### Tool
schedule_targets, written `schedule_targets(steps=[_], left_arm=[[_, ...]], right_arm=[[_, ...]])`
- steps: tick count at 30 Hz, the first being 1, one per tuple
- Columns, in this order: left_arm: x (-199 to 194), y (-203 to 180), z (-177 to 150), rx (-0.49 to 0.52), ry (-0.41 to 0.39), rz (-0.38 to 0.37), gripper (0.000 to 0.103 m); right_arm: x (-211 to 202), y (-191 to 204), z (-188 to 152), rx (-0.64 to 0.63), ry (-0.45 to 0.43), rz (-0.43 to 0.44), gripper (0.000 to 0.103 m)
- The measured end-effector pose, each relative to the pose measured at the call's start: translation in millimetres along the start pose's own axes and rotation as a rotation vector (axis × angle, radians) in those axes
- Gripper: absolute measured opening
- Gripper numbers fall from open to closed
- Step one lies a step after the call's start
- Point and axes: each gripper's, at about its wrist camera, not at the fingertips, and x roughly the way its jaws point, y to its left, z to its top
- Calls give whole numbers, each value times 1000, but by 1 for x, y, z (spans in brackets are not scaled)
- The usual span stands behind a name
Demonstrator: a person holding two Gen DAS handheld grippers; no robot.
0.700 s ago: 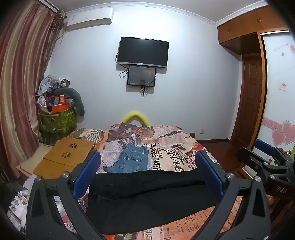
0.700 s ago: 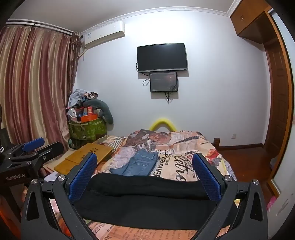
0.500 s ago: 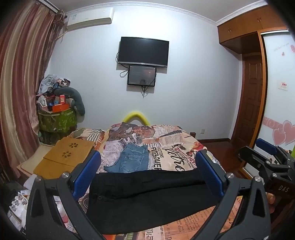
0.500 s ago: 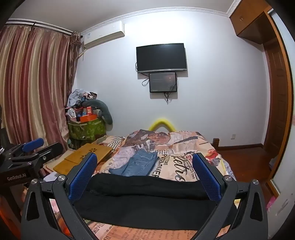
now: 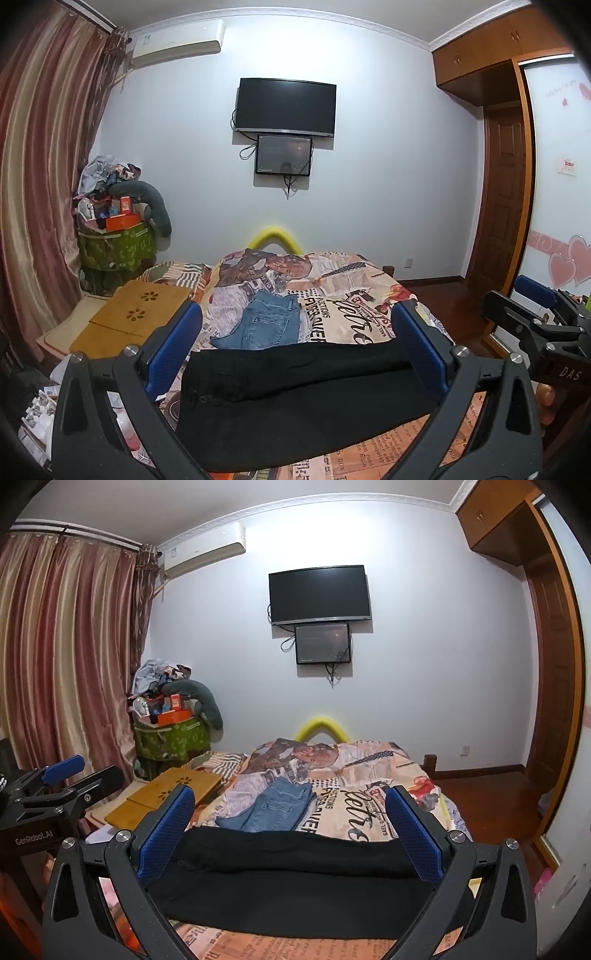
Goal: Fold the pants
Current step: 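Hold the black pants waistband with both grippers, raised above the bed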
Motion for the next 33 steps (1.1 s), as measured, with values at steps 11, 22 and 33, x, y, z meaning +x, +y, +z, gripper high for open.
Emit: schedule_targets(steps=[11,22,33], left_arm=[[-1,-1,-1,-7,4,-6,103],[-1,-2,1,-4,4,-6,103],[-1,-3,2,-5,4,-5,103]], right_arm=[[-2,3,0,-3,1,-4,102],[-4,4,0,-3,0,-6,102],[-4,5,0,-4,1,-6,102]])
